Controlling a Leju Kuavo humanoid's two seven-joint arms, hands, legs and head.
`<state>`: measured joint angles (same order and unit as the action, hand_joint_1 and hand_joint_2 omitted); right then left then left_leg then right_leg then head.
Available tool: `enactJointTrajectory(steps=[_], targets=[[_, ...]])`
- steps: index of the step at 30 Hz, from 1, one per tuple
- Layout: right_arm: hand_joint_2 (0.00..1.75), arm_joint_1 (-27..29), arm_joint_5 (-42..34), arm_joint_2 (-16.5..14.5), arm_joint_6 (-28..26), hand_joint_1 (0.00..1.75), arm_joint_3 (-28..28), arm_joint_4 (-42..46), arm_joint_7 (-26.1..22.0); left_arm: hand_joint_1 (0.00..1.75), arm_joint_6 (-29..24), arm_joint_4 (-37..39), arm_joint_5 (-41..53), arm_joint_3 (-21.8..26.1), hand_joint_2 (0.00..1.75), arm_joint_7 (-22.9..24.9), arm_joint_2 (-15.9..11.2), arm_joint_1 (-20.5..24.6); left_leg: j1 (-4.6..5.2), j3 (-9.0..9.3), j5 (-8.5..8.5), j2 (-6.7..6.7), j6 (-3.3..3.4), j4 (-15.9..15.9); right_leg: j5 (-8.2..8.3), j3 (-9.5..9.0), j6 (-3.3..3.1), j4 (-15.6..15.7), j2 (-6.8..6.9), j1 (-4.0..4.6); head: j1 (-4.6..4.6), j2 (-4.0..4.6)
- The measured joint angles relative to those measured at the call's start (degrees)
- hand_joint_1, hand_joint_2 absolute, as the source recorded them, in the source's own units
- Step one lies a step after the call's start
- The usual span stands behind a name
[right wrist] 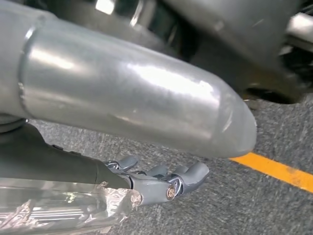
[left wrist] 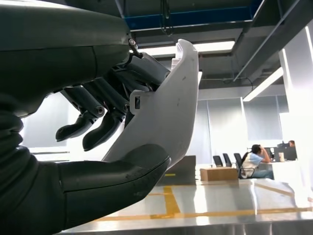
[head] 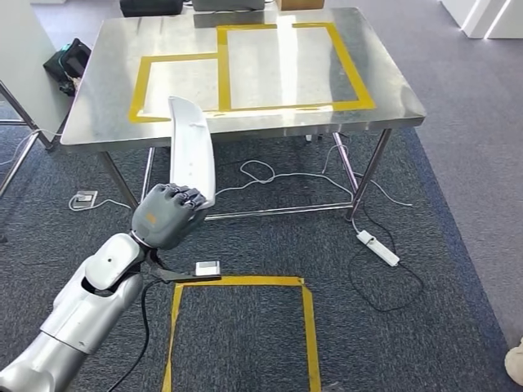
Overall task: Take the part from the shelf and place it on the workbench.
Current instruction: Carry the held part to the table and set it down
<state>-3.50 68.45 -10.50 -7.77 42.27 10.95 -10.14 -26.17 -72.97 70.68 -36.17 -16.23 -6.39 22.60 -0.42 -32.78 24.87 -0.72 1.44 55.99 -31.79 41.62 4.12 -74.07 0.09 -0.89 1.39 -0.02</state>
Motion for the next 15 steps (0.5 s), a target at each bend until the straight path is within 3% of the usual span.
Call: enactJointTrajectory(steps=[1,3,4,6,9,11,13,15], targets=[[0.0,0.1,0.0,0.2,-0.1,0.0,0.0,0.0,0.1,1.75,-0.1,0.1,0.0,0.0,1.75,0.0,-0.1,-0.3,-0.15,0.41,0.32,-0.1,-0.27,0.0,1.65,-0.3,0.12,1.6,0.0,-0.09,-0.01,0.0],[0.0,0.4,-0.1,0.6,-0.3,0.0,0.2,0.0,0.4,1.75,-0.4,0.3,0.1,0.0,1.75,0.1,-0.3,-0.8,-0.54,1.46,1.15,-0.31,-1.05,0.1,6.26,-3.22,0.46,9.1,-0.13,-0.34,-0.06,0.0],[0.0,0.4,-0.1,0.8,-0.3,0.0,0.2,0.0,0.5,1.75,-0.5,0.3,0.1,0.1,1.75,0.2,-0.5,-0.9,-0.62,1.78,1.53,-0.37,-1.48,0.2,7.25,-4.58,0.35,12.6,-0.26,-0.36,-0.24,0.0],[0.0,0.5,-0.1,1.2,-0.5,0.0,0.4,-0.1,0.5,1.75,-0.8,0.3,0.2,0.2,1.75,0.3,-0.9,-1.1,-0.58,1.98,1.99,-0.45,-2.27,0.3,7.18,-5.94,-0.49,15.4,-0.52,-0.22,-0.36,-0.01],[0.0,0.6,0.0,1.8,-0.8,0.0,0.5,0.0,-0.1,1.75,-1.0,0.4,0.3,0.5,1.75,0.6,-1.5,-1.7,-0.62,1.5,1.72,-0.23,-3.18,1.5,6.74,-6.8,-2.14,15.6,-0.6,-0.16,-0.09,-0.02],[0.0,0.7,0.1,2.1,-0.9,0.0,0.5,0.0,-0.8,1.75,-1.1,0.3,0.3,0.7,1.75,0.7,-1.9,-2.0,-0.63,-1.57,1.76,0.1,-3.62,6.7,6.23,-7.86,-2.92,16.0,-0.67,-0.24,0.02,-0.02],[0.0,0.9,0.3,2.4,-0.9,0.0,0.5,0.0,-1.3,1.75,-1.1,0.4,0.3,1.0,1.75,0.8,-2.3,-2.8,-0.57,-6.54,4.25,0.19,-3.79,13.9,5.37,-9.06,-3.41,16.4,-0.73,-0.16,0.08,-0.02],[0.0,1.2,0.6,2.7,-0.9,0.0,0.5,0.0,-1.4,1.75,-1.1,0.5,0.3,1.3,1.75,0.8,-2.6,-3.7,-0.51,-9.99,6.65,0.19,-3.61,17.1,4.19,-10.65,-3.54,16.6,-0.81,-0.02,0.08,-0.02]])
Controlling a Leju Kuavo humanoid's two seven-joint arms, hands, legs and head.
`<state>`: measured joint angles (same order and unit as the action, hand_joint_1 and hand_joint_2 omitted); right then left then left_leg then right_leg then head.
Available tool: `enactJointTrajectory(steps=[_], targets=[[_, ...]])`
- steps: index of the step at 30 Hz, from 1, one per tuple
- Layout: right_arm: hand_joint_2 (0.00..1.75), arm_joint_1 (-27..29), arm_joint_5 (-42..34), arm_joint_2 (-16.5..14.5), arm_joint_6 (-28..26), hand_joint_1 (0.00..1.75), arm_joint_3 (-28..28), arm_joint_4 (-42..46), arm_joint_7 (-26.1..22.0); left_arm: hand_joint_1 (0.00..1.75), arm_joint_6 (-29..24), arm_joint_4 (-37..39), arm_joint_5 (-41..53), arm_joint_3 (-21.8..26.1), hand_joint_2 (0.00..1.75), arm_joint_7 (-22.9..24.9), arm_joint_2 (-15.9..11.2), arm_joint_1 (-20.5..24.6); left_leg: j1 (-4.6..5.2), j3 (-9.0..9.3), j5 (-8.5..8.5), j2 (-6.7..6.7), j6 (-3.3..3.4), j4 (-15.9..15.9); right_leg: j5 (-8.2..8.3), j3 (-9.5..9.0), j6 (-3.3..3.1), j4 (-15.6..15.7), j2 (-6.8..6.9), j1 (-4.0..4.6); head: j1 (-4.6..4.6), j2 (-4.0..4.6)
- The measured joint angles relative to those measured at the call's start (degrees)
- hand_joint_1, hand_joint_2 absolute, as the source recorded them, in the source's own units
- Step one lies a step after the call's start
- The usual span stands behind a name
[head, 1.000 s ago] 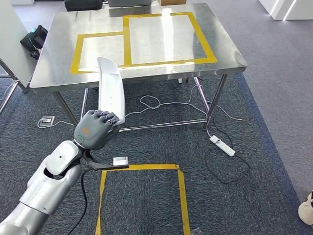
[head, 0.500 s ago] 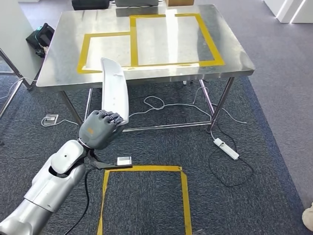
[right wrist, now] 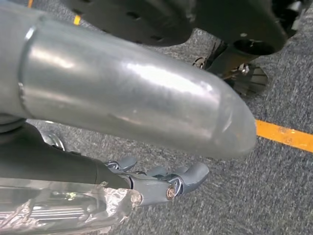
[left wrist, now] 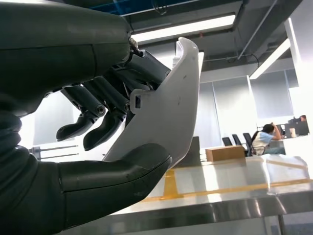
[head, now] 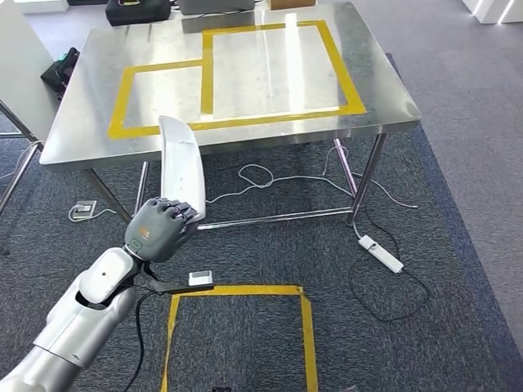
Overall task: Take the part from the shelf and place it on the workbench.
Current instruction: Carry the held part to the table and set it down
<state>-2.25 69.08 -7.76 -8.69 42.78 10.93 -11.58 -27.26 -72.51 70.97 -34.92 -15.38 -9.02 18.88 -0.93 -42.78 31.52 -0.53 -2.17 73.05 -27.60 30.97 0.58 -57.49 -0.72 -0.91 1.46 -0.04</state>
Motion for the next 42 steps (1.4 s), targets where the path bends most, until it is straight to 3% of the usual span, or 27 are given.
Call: enactJointTrajectory(steps=[1,2,5,6,7,9,10,12,14,15,16,17,18,20,21,22,25,30,31,34,35,36,37,39,40,41,42], targets=[[0.0,0.2,0.2,0.1,0.0,0.0,0.0,0.0,0.1,1.75,0.0,0.0,0.0,0.1,1.75,0.0,-0.1,-0.4,0.07,-0.5,-0.21,0.0,0.25,-0.9,-0.71,-0.95,0.0,0.0,-0.03,0.09,0.01,0.01],[0.0,0.3,0.4,0.3,-0.1,0.0,0.0,0.0,0.3,1.75,0.0,0.1,0.0,0.2,1.75,0.0,-0.2,-0.7,0.2,-0.26,-1.73,0.01,0.61,-3.4,-1.48,-2.0,0.06,0.0,-0.03,0.17,-0.01,0.01],[0.0,0.4,0.9,0.5,-0.2,0.0,0.0,-0.1,1.0,1.75,-0.2,0.2,0.0,0.4,1.75,0.1,-0.7,-1.4,1.14,1.56,-10.88,0.33,1.91,-13.9,-4.06,-4.3,0.66,0.4,-0.08,0.43,0.05,0.02],[0.0,0.3,0.9,0.6,-0.2,0.0,0.0,-0.1,1.0,1.75,-0.3,0.2,0.0,0.5,1.75,0.2,-0.8,-1.6,1.39,1.96,-12.58,0.36,2.14,-16.0,-4.68,-5.07,0.94,0.8,-0.08,0.53,0.04,0.02],[0.0,0.2,1.0,0.7,-0.2,0.0,0.0,-0.1,1.1,1.75,-0.4,0.2,0.0,0.6,1.75,0.2,-0.8,-1.8,1.49,2.24,-12.66,0.28,2.23,-16.9,-4.9,-5.93,1.24,1.1,-0.07,0.66,0.03,0.02],[0.0,0.0,1.1,1.0,-0.3,0.0,0.0,0.0,1.2,1.75,-0.5,0.2,-0.1,0.8,1.75,0.2,-0.8,-1.9,1.24,3.44,-11.93,0.02,2.68,-17.2,-4.52,-6.9,1.78,0.7,0.05,0.74,-0.22,0.02],[0.0,-0.2,1.2,1.1,-0.3,0.0,0.0,0.0,1.3,1.75,-0.5,0.2,-0.1,0.9,1.75,0.2,-0.8,-1.9,1.11,4.16,-11.54,-0.05,2.99,-17.2,-3.91,-5.96,2.03,-1.4,0.13,0.77,-0.33,0.02],[0.0,-0.3,1.5,1.3,-0.2,0.0,0.0,0.0,1.8,1.75,-0.6,0.3,-0.4,1.2,1.75,0.2,-0.9,-2.1,0.98,5.75,-10.37,-0.14,3.42,-17.2,-4.29,-1.49,2.33,-8.7,0.27,0.8,-0.58,0.01],[0.0,0.0,1.6,1.4,-0.1,0.0,-0.1,0.0,2.3,1.75,-0.7,0.4,-0.4,1.3,1.75,0.2,-1.0,-2.5,0.99,7.45,-8.7,-0.24,3.57,-17.2,-8.38,3.44,2.31,-14.8,0.29,0.9,-0.77,0.0],[0.0,0.2,1.6,1.5,-0.1,0.0,-0.1,0.0,2.6,1.75,-0.8,0.5,-0.4,1.3,1.75,0.1,-1.1,-2.7,1.01,8.52,-7.82,-0.36,3.62,-17.2,-10.83,5.1,2.2,-15.4,0.29,0.99,-0.86,0.0],[0.0,0.5,1.5,1.6,-0.1,0.0,0.0,0.0,2.9,1.75,-0.9,0.6,-0.3,1.5,1.75,0.1,-1.3,-2.8,1.04,9.67,-6.92,-0.48,3.67,-17.2,-12.18,6.19,2.05,-14.6,0.28,1.1,-0.97,0.0],[0.0,0.6,1.3,1.7,-0.2,0.0,0.0,0.0,3.0,1.75,-1.1,0.6,-0.2,1.7,1.75,0.1,-1.4,-2.8,1.08,10.87,-5.99,-0.58,3.67,-17.2,-11.73,6.82,1.85,-12.4,0.28,1.21,-1.07,0.0],[0.0,0.7,1.0,1.8,-0.4,0.0,0.1,0.0,2.9,1.75,-1.4,0.6,-0.2,1.9,1.75,0.1,-1.5,-2.9,1.12,11.97,-5.05,-0.62,3.64,-17.3,-9.03,7.11,1.6,-9.2,0.28,1.34,-1.11,0.0],[0.0,1.1,0.3,2.2,-0.6,0.0,0.4,-0.1,2.0,1.75,-2.3,0.8,-0.4,2.4,1.75,0.0,-1.9,-3.0,1.3,13.81,-3.34,-0.7,3.38,-17.4,0.09,7.17,1.04,-3.0,0.27,1.64,-1.13,0.0],[0.0,1.2,-0.1,2.3,-0.7,0.0,0.7,-0.1,1.6,1.75,-2.7,0.8,-0.7,2.7,1.75,0.0,-2.0,-3.1,1.34,14.43,-2.67,-0.76,3.14,-17.6,3.47,6.94,0.75,-1.2,0.25,1.79,-1.1,0.0],[0.0,1.3,-0.4,2.5,-0.8,0.0,0.9,-0.1,1.1,1.75,-3.0,0.9,-1.0,3.0,1.75,-0.1,-2.1,-3.2,1.38,14.95,-2.26,-0.82,2.9,-17.7,5.12,6.68,0.52,-0.3,0.24,1.91,-1.07,0.0],[0.0,1.2,-0.8,2.6,-0.9,0.0,1.1,-0.1,0.6,1.75,-3.3,0.9,-1.4,3.5,1.75,-0.3,-2.1,-3.2,1.35,15.49,-2.03,-0.88,2.56,-17.9,4.73,6.15,0.19,0.0,0.21,2.01,-1.03,0.0],[0.0,1.0,-1.0,2.8,-1.0,0.0,1.3,0.0,0.4,1.75,-3.3,0.9,-1.6,3.8,1.75,-0.4,-2.1,-3.0,1.41,15.61,-2.15,-0.88,2.45,-17.8,4.49,5.78,-0.06,0.1,0.28,1.89,-1.02,0.0],[0.0,0.9,-1.1,2.9,-1.1,0.0,1.4,0.0,0.2,1.75,-3.4,1.1,-1.9,4.0,1.75,-0.5,-2.0,-2.8,1.45,15.02,-2.44,-0.73,2.19,-16.4,4.21,5.12,-0.22,0.4,0.24,1.68,-0.93,0.0],[0.0,1.0,-1.4,3.4,-0.8,0.0,2.4,0.0,0.5,1.75,-3.8,4.3,-3.4,4.9,1.75,-1.0,-1.2,-2.5,0.82,6.78,2.06,-0.15,0.51,-4.0,1.35,-0.15,-0.55,2.0,-0.04,0.79,-0.74,0.0],[0.0,1.1,-1.4,3.4,-0.6,0.0,2.7,0.0,0.8,1.75,-3.9,5.5,-3.6,5.2,1.75,-1.0,-1.0,-2.5,0.56,4.37,3.75,-0.11,0.18,-1.8,0.24,-1.96,-0.48,2.3,-0.13,0.58,-0.76,0.0],[0.0,1.2,-1.4,3.4,-0.5,0.0,2.8,0.0,1.1,1.75,-3.9,5.9,-3.7,5.5,1.75,-0.9,-1.0,-2.5,0.51,3.88,3.17,-0.1,0.17,-3.4,-0.54,-3.2,-0.34,2.5,-0.23,0.4,-0.75,0.0],[0.0,1.2,-1.4,3.4,-0.5,0.0,2.8,0.0,1.4,1.75,-4.0,6.3,-3.8,5.8,1.75,-0.9,-0.9,-2.4,0.48,3.85,0.75,-0.02,0.17,-6.3,-1.38,-4.47,-0.1,2.7,-0.31,0.23,-0.74,0.0],[0.0,1.1,-1.4,3.5,-0.4,0.0,2.9,0.0,1.7,1.75,-4.0,7.2,-3.8,6.1,1.75,-0.9,-0.9,-2.3,0.37,4.2,-6.61,0.61,0.28,-13.2,-3.15,-6.76,0.58,2.9,-0.49,0.2,-0.49,0.0],[0.0,1.0,-1.4,3.5,-0.4,0.0,3.0,0.0,1.8,1.75,-4.0,7.6,-3.8,6.3,1.75,-0.9,-0.9,-2.3,0.33,4.45,-9.05,0.93,0.44,-15.5,-4.24,-7.69,0.88,3.3,-0.5,0.31,-0.43,0.01],[0.0,0.9,-1.5,3.6,-0.4,0.0,3.1,0.0,1.8,1.75,-4.1,7.9,-3.8,6.4,1.75,-0.9,-0.8,-2.2,0.24,4.64,-10.02,1.08,0.7,-16.8,-4.85,-8.73,1.21,3.5,-0.49,0.48,-0.38,0.01],[0.0,0.7,-1.5,3.6,-0.3,0.0,3.2,0.0,1.9,1.75,-4.1,8.1,-3.8,6.5,1.75,-0.8,-0.7,-2.0,0.16,4.96,-9.71,1.05,0.99,-17.2,-5.24,-9.66,1.48,3.8,-0.42,0.59,-0.41,0.01]])
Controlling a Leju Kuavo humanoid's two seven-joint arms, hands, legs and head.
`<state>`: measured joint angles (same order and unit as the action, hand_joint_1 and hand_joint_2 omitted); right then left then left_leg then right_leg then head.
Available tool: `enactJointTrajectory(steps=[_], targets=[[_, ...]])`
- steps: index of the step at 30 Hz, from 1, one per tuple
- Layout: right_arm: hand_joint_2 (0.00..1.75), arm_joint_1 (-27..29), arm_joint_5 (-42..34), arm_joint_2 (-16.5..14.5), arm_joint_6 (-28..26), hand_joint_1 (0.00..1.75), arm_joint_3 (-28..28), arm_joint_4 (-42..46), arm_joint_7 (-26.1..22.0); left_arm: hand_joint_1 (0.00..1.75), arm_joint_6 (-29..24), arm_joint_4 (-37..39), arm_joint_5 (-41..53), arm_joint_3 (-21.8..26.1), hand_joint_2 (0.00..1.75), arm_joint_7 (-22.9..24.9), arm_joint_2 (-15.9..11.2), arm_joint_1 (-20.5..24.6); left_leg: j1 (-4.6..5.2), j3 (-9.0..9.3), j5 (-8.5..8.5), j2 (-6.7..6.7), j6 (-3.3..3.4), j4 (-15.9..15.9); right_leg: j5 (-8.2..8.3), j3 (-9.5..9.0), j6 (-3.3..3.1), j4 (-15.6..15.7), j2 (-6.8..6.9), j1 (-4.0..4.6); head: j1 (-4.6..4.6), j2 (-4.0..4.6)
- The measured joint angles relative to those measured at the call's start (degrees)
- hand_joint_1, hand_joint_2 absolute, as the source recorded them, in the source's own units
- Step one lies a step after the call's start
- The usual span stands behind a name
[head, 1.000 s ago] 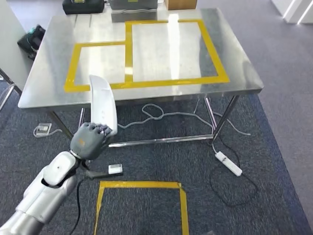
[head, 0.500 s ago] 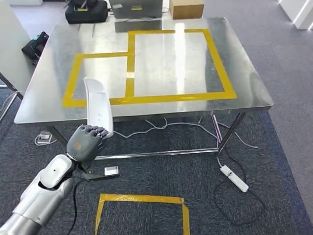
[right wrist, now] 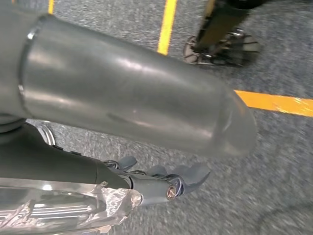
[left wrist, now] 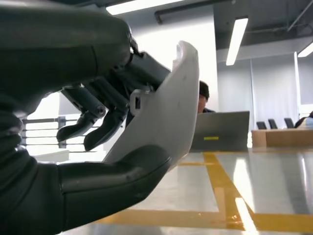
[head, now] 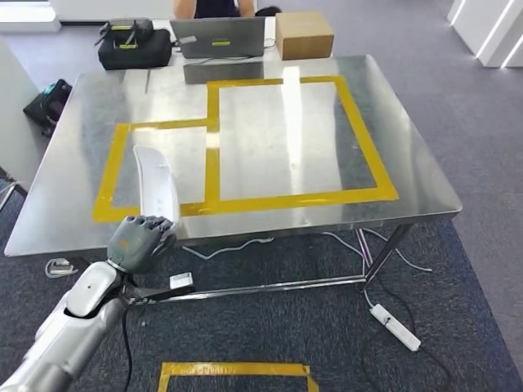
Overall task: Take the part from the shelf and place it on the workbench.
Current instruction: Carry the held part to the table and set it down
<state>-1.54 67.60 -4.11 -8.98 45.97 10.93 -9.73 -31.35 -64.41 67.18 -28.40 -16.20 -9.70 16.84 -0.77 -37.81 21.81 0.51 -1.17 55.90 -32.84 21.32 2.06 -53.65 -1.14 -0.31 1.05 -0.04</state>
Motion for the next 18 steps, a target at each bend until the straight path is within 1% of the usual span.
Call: enactJointTrajectory(steps=[1,2,3,4,5,6,7,8,9,10,12,13,14,15,16,17,18], targets=[[0.0,-0.2,-0.1,0.1,0.1,0.0,0.1,0.0,-0.1,1.75,0.0,0.1,0.0,0.2,1.75,0.1,0.2,0.2,-0.04,0.61,-0.03,-0.2,0.4,0.0,-0.19,-0.61,0.29,0.1,0.15,0.01,-0.2,-0.01],[0.0,-0.4,-0.3,0.1,0.1,0.0,0.2,0.0,-0.2,1.75,0.0,0.2,0.0,0.5,1.75,0.3,0.3,0.5,-0.09,1.26,-0.07,-0.34,0.83,0.0,0.05,-0.64,0.61,-1.1,0.3,0.01,-0.33,0.01],[0.0,-0.7,-0.5,0.1,0.2,0.0,0.3,0.0,-0.4,1.75,0.0,0.3,0.0,0.8,1.75,0.4,0.3,0.8,-0.04,1.98,-0.06,-0.37,1.25,0.0,-0.11,0.66,0.82,-3.4,0.47,-0.02,-0.56,0.01],[0.0,-0.9,-0.7,0.1,0.2,0.0,0.4,0.0,-0.6,1.75,0.1,0.4,0.1,1.1,1.75,0.6,0.3,0.9,0.06,2.65,0.13,-0.38,1.68,0.0,-0.64,2.97,1.0,-7.1,0.61,-0.05,-0.73,0.02],[0.0,-1.0,-0.9,0.1,0.2,0.0,0.6,0.0,-0.8,1.75,0.1,0.6,0.1,1.3,1.75,0.7,0.3,1.0,0.23,3.12,0.59,-0.37,1.98,0.0,-1.73,5.99,1.06,-11.3,0.72,-0.01,-0.87,0.03],[0.0,-1.0,-1.0,0.1,0.2,0.0,0.7,0.0,-0.9,1.75,0.1,0.8,0.0,1.5,1.75,0.8,0.2,1.0,0.42,3.56,1.05,-0.45,2.21,0.0,-3.41,9.15,1.05,-15.1,0.76,0.05,-0.96,0.02],[0.0,-0.8,-1.1,0.1,0.2,0.0,0.9,0.0,-0.9,1.75,0.2,1.0,-0.3,1.8,1.75,0.7,0.2,0.9,0.61,4.12,1.6,-0.59,2.4,0.0,-5.16,11.8,0.94,-17.5,0.76,0.15,-1.01,0.02],[0.0,-0.7,-1.2,0.1,0.2,0.0,1.0,0.0,-0.8,1.75,0.2,1.1,-0.9,2.0,1.75,0.5,0.2,0.7,0.83,4.86,2.22,-0.76,2.54,0.0,-6.27,13.65,0.68,-18.0,0.76,0.3,-1.11,0.01],[0.0,-0.5,-1.3,0.1,0.1,0.0,1.2,0.0,-0.6,1.75,0.2,1.3,-1.6,2.4,1.75,0.3,0.2,0.5,1.08,5.69,2.89,-0.93,2.65,0.0,-6.14,14.69,0.29,-16.8,0.75,0.49,-1.21,0.01],[0.0,-0.4,-1.4,0.1,0.1,0.0,1.4,0.0,-0.5,1.75,0.2,1.5,-2.3,2.7,1.75,0.1,0.3,0.4,1.35,6.6,3.58,-1.04,2.73,0.0,-4.24,15.0,-0.3,-14.0,0.74,0.76,-1.31,0.01],[0.0,-0.3,-1.5,0.2,0.1,0.0,1.8,0.0,-0.3,1.75,0.1,2.1,-2.9,3.3,1.75,-0.1,0.4,0.4,1.69,7.97,4.85,-1.21,2.81,0.0,3.45,14.53,-1.84,-7.4,0.54,1.54,-1.17,0.01],[0.0,-0.2,-1.6,0.2,0.1,0.0,2.0,0.0,-0.3,1.75,0.1,2.5,-3.0,3.6,1.75,-0.1,0.5,0.5,1.77,8.4,5.36,-1.35,2.7,-0.1,6.55,14.12,-2.3,-5.2,0.44,1.85,-1.01,0.01],[0.0,-0.2,-1.7,0.2,0.0,0.0,2.2,0.0,-0.3,1.75,0.0,2.9,-2.9,3.8,1.75,-0.2,0.6,0.5,1.78,8.63,5.62,-1.49,2.52,0.0,8.51,13.98,-2.58,-3.9,0.34,2.07,-0.84,0.01],[0.0,-0.2,-1.7,0.2,0.0,0.0,2.3,0.0,-0.4,1.75,0.0,3.2,-2.9,4.1,1.75,-0.2,0.7,0.6,1.81,8.86,5.61,-1.64,2.24,0.1,8.8,13.65,-2.58,-3.5,0.3,2.13,-0.71,0.02],[0.0,-0.2,-1.8,0.2,0.0,0.0,2.4,0.0,-0.5,1.75,-0.1,3.4,-2.8,4.4,1.75,-0.1,0.7,0.6,1.79,8.73,5.51,-1.65,1.98,0.5,8.76,13.03,-2.54,-3.1,0.37,2.0,-0.72,0.01],[0.0,-0.3,-1.8,0.2,0.0,0.0,2.4,0.0,-0.6,1.75,-0.2,3.6,-2.7,4.7,1.75,-0.1,0.7,0.6,1.79,8.27,5.16,-1.59,1.68,1.5,8.85,12.43,-2.62,-2.6,0.36,1.82,-0.71,0.01],[0.0,-0.3,-1.8,0.1,0.0,0.0,2.5,0.0,-0.7,1.75,-0.3,3.8,-2.6,4.9,1.75,-0.1,0.8,0.7,1.76,7.09,4.93,-1.51,1.34,3.5,8.8,11.59,-2.7,-2.2,0.36,1.58,-0.67,0.01]])
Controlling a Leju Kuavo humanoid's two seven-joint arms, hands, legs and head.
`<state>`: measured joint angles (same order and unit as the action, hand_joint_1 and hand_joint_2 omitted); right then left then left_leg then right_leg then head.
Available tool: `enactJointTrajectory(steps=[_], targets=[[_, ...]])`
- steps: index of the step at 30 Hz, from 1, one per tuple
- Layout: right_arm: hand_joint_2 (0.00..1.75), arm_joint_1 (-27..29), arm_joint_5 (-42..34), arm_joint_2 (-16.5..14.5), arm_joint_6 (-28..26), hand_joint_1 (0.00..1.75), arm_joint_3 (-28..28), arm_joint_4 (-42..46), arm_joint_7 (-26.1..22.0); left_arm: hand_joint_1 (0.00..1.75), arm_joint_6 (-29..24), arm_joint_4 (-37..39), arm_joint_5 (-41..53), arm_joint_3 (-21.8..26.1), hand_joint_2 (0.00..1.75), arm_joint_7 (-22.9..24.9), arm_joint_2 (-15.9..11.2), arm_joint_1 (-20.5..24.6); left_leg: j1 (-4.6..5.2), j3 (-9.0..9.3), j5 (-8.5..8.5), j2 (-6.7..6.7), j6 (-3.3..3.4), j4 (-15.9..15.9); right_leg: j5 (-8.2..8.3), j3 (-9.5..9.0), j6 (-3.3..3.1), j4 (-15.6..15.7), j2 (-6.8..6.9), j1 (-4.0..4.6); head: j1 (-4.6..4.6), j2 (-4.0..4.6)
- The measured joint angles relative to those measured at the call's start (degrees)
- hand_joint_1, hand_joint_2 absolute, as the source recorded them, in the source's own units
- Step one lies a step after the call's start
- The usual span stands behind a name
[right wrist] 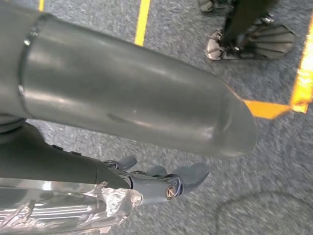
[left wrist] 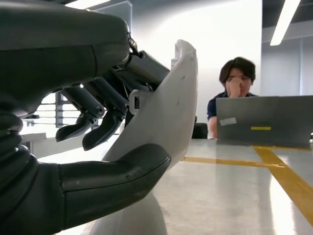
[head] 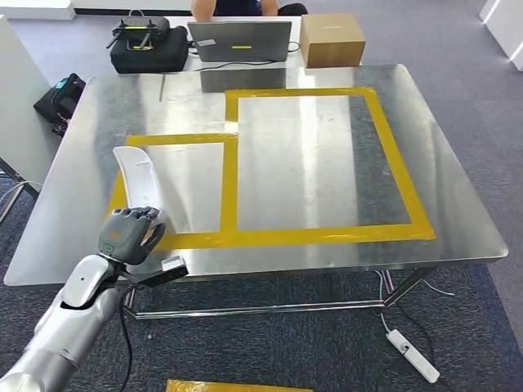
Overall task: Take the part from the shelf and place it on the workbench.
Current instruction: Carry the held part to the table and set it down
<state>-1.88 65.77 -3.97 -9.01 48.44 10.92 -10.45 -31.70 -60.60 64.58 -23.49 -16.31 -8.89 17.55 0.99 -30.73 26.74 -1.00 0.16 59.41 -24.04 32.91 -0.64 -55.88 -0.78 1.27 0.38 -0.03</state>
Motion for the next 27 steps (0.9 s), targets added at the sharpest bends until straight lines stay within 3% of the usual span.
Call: enactJointTrajectory(steps=[2,4,5,6,7,10,11,12,15,16,17,19,20,21,22,24,25,27], targets=[[0.0,-0.1,0.0,0.0,0.0,0.0,0.1,0.0,-0.1,1.75,-0.2,0.4,0.3,0.3,1.75,0.1,0.2,0.2,-0.26,-4.27,1.0,0.15,-0.8,6.4,-0.64,-1.23,-0.03,0.5,-0.04,-0.43,0.11,0.01],[0.0,-0.1,0.0,0.0,0.1,0.0,0.3,0.0,-0.2,1.75,-0.3,1.0,0.8,0.4,1.75,0.4,0.2,0.2,-0.76,-8.89,4.23,0.22,-1.55,11.9,-1.75,-2.44,0.1,0.5,-0.08,-0.76,0.15,0.01],[0.0,0.0,0.0,-0.1,0.2,0.0,0.4,0.0,-0.2,1.75,-0.3,1.3,1.2,0.4,1.75,0.6,0.3,0.2,-1.02,-10.31,5.55,0.25,-1.9,12.6,-2.38,-3.22,0.22,0.5,-0.14,-0.94,0.15,0.01],[0.0,0.1,0.1,-0.1,0.3,0.0,0.5,0.0,-0.3,1.75,-0.3,1.6,1.7,0.4,1.75,0.9,0.3,0.2,-1.28,-10.9,5.76,0.28,-2.22,11.8,-3.06,-4.11,0.41,0.5,-0.2,-1.16,0.15,0.01],[0.0,0.1,0.1,-0.2,0.3,0.0,0.5,0.0,-0.4,1.75,-0.4,2.0,2.2,0.4,1.75,1.1,0.3,0.3,-1.55,-10.78,4.44,0.33,-2.55,9.5,-3.82,-5.1,0.7,0.5,-0.26,-1.43,0.15,0.01],[0.0,0.0,0.2,-0.3,0.4,0.0,0.6,0.0,-0.6,1.75,-0.7,3.0,3.3,0.4,1.75,1.7,0.6,0.7,-2.51,-9.08,-5.19,1.09,-3.4,-0.7,-6.61,-7.01,1.99,0.0,-0.47,-1.74,0.52,0.01],[0.0,0.0,0.2,-0.3,0.4,0.0,0.6,0.0,-0.6,1.75,-0.8,3.3,3.5,0.4,1.75,1.8,0.7,0.8,-2.65,-8.89,-7.24,1.39,-3.28,-2.4,-7.6,-7.24,2.38,-0.1,-0.5,-1.7,0.59,0.01],[0.0,-0.1,0.2,-0.3,0.4,0.0,0.7,0.0,-0.7,1.75,-0.8,3.5,3.6,0.4,1.75,1.8,0.9,1.0,-2.63,-8.93,-7.81,1.55,-2.92,-2.9,-8.41,-7.69,2.7,-0.1,-0.51,-1.72,0.64,0.01],[0.0,-0.2,0.3,-0.3,0.4,0.0,0.8,0.1,-0.8,1.75,-1.1,3.8,4.0,0.4,1.75,2.1,1.3,1.5,-2.63,-8.24,-7.23,1.25,-1.53,-2.4,-10.12,-8.42,3.46,-0.3,-0.08,-1.91,0.29,0.0],[0.0,-0.3,0.3,-0.4,0.4,0.0,0.8,0.1,-0.9,1.75,-1.3,3.9,4.5,0.4,1.75,2.3,1.4,1.8,-2.69,-7.81,-6.95,1.21,-1.07,-2.4,-11.17,-7.52,3.68,-2.4,0.09,-1.93,0.21,0.0],[0.0,-0.3,0.4,-0.4,0.5,0.0,0.8,0.1,-1.1,1.75,-1.5,4.0,5.2,0.4,1.75,2.5,1.6,2.1,-2.67,-7.46,-6.6,1.2,-0.69,-2.4,-12.62,-5.46,3.89,-6.0,0.22,-1.94,0.08,0.0],[0.0,-0.3,0.6,-0.5,0.6,0.0,0.8,0.1,-1.4,1.75,-2.0,4.6,6.9,0.4,1.75,3.2,2.1,2.8,-2.51,-6.87,-5.77,1.08,-0.25,-2.4,-15.11,0.53,4.1,-14.5,0.32,-1.94,-0.06,0.01],[0.0,-0.2,0.7,-0.6,0.6,0.0,0.8,0.1,-1.5,1.75,-2.3,5.1,8.0,0.4,1.75,3.7,2.4,3.1,-2.45,-6.42,-5.28,0.97,-0.19,-2.4,-14.89,3.02,4.09,-17.0,0.32,-1.94,-0.13,0.01],[0.0,-0.2,0.8,-0.6,0.7,0.0,0.9,0.1,-1.7,1.75,-2.4,5.7,9.1,0.3,1.75,4.4,2.6,3.4,-2.41,-5.84,-4.77,0.85,-0.21,-2.4,-13.26,4.42,4.02,-17.2,0.32,-1.93,-0.18,0.01],[0.0,-0.2,0.9,-0.6,0.7,0.0,0.9,0.1,-1.8,1.31,-2.6,6.4,10.4,0.3,1.75,5.3,2.9,3.8,-2.4,-5.16,-4.25,0.76,-0.28,-2.4,-10.43,4.75,3.87,-15.1,0.32,-1.93,-0.19,0.01],[0.0,-0.2,1.0,-0.6,0.9,0.0,0.9,0.0,-2.2,0.44,-3.0,7.7,12.3,0.1,1.75,6.6,3.5,4.8,-2.29,-3.89,-3.26,0.61,-0.64,-2.4,-3.83,3.47,3.56,-7.5,0.4,-1.86,-0.21,0.01],[0.0,-0.2,1.0,-0.7,0.9,0.0,0.9,0.0,-2.3,0.0,-3.4,8.3,13.0,0.1,1.31,7.1,3.8,5.4,-2.19,-3.56,-2.93,0.5,-0.9,-2.3,-1.72,2.76,3.43,-4.6,0.43,-1.82,-0.19,0.0],[0.0,-0.2,1.0,-0.9,1.0,0.0,1.0,-0.1,-2.3,0.0,-4.1,9.1,13.6,0.0,0.44,7.7,4.1,6.3,-1.95,-3.42,-2.62,0.35,-1.07,-2.2,-0.38,2.16,3.59,-2.3,0.35,-1.83,-0.06,0.0]])
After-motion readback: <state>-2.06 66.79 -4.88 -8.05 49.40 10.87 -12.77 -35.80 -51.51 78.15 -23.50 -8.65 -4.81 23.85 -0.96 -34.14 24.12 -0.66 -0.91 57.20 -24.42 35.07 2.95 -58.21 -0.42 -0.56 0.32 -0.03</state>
